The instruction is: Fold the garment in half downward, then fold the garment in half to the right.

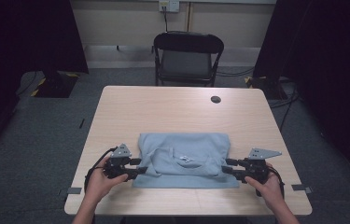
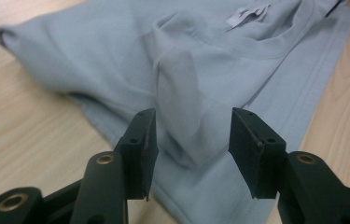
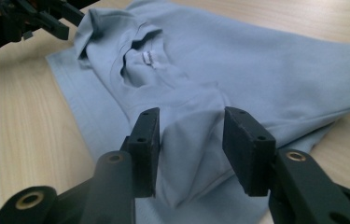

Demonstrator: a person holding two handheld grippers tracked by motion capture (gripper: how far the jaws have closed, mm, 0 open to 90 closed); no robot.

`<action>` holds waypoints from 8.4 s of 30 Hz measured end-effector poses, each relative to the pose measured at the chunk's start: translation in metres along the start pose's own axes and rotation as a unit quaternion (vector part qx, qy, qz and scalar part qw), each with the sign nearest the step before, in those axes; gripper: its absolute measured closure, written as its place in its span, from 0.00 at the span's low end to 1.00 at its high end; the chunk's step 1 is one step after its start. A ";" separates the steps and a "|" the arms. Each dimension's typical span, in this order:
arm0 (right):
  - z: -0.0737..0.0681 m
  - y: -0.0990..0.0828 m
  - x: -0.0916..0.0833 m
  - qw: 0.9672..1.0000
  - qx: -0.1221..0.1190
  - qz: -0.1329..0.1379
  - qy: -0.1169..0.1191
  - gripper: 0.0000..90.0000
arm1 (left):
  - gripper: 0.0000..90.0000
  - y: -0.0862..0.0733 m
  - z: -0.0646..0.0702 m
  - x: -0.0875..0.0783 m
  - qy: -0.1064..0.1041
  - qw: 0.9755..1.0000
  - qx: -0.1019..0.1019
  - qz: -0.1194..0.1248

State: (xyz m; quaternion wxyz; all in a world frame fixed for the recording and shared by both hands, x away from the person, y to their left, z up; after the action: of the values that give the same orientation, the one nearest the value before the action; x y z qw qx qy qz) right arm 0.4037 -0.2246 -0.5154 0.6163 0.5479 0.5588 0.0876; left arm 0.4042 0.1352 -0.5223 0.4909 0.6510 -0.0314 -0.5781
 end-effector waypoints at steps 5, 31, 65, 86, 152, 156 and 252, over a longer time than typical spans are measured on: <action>0.005 0.012 0.005 1.000 0.003 0.003 -0.006 0.54 | 0.45 0.020 -0.007 0.003 0.002 1.000 -0.009 0.019; -0.004 0.018 0.018 0.998 0.003 -0.019 0.052 0.95 | 0.92 0.034 0.008 0.010 -0.042 0.999 0.005 0.007; 0.001 0.016 0.018 1.000 -0.026 -0.008 -0.012 0.36 | 0.31 0.031 0.002 0.015 0.000 0.999 -0.007 0.036; -0.028 0.004 0.009 0.998 -0.059 -0.016 0.011 0.29 | 0.28 0.002 0.012 -0.013 0.018 0.999 0.030 0.018; -0.066 0.078 0.073 0.993 -0.111 -0.023 0.024 0.15 | 0.18 0.055 -0.087 -0.019 0.076 0.995 -0.048 0.037; -0.069 0.081 0.076 0.993 -0.113 -0.023 0.028 0.15 | 0.18 0.055 -0.091 -0.016 0.080 0.995 -0.046 0.034; -0.168 0.068 0.212 0.966 -0.222 -0.122 0.059 0.53 | 0.24 0.047 -0.112 0.030 0.083 0.996 -0.029 -0.005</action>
State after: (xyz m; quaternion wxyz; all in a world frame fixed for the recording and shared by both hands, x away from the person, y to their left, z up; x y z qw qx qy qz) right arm 0.3827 0.0514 -0.5506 0.6946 0.3190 0.6231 0.1659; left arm 0.5266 0.1597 -0.5291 0.5076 0.6825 0.0297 -0.5250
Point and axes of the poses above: each handheld gripper's, and its own axes: x roughly forward along the jaws, y roughly out of its top, z roughly to its right, the point moved 8 cm from there along x, roughly forward along the jaws, and after that the axes turned 8 degrees about -z, right-handed, at the moved point
